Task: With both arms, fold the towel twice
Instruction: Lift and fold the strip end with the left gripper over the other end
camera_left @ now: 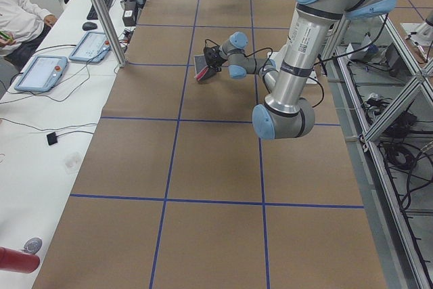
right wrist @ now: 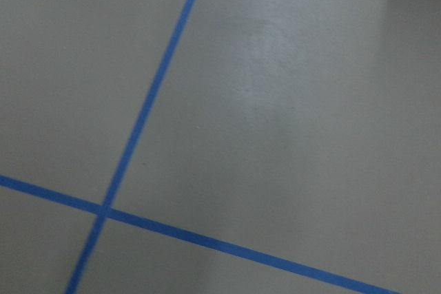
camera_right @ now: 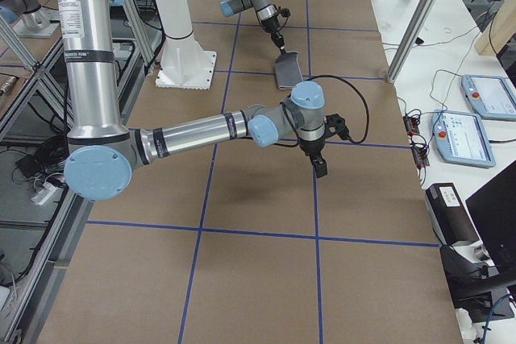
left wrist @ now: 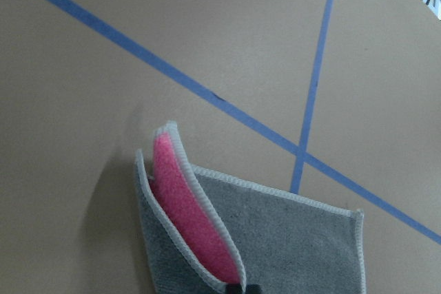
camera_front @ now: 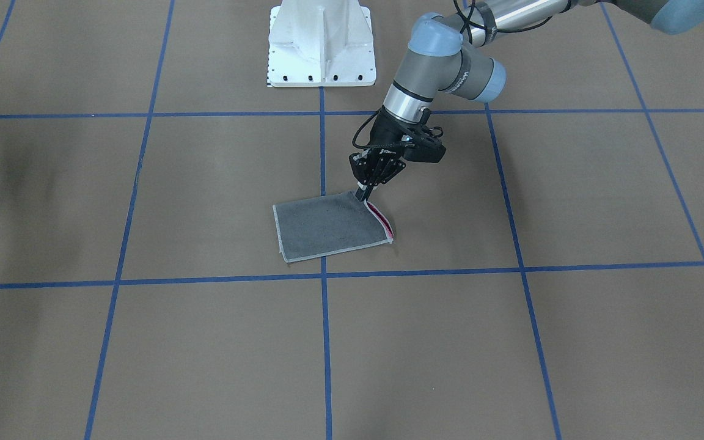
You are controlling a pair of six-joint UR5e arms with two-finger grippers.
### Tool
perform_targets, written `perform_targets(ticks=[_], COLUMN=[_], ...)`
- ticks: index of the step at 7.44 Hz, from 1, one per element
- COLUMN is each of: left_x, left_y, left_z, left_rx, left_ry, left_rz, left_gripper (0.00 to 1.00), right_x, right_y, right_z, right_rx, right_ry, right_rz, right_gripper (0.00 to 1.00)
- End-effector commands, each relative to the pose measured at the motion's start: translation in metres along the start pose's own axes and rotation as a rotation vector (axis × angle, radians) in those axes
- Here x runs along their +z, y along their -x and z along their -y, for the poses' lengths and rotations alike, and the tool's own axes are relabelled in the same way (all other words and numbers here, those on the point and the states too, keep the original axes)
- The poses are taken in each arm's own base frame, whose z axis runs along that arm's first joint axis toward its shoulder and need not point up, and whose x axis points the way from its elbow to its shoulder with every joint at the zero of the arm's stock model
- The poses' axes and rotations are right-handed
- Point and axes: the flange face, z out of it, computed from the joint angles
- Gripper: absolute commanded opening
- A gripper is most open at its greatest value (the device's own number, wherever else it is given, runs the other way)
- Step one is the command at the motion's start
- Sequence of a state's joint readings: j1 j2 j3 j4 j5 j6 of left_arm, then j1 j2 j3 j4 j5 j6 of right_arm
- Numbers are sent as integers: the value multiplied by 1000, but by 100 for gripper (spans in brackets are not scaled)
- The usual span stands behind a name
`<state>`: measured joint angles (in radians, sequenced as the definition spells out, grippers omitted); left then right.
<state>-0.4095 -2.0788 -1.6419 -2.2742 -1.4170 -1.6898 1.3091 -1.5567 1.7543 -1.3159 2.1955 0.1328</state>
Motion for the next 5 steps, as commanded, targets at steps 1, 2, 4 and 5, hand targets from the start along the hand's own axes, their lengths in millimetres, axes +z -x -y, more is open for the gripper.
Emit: perform_targets(ticks=[1, 2, 4, 5], left_x=[7, 23, 51, 51], left_y=[-35, -61, -90, -92], left_z=[-4, -11, -31, -36], left_rx=[123, 130, 137, 138], left_ry=[-36, -34, -23, -19], left_rz=[-20, -20, -8, -10], left_gripper=[0, 0, 0, 0], right_x=[-3, -3, -4, -3], right_y=[-26, -26, -27, -28], right_z=[-30, -29, -29, -30], right_rx=[5, 6, 14, 19], right_ry=[15, 14, 13, 15], right_rz=[18, 18, 15, 15], right_gripper=[99, 99, 99, 99])
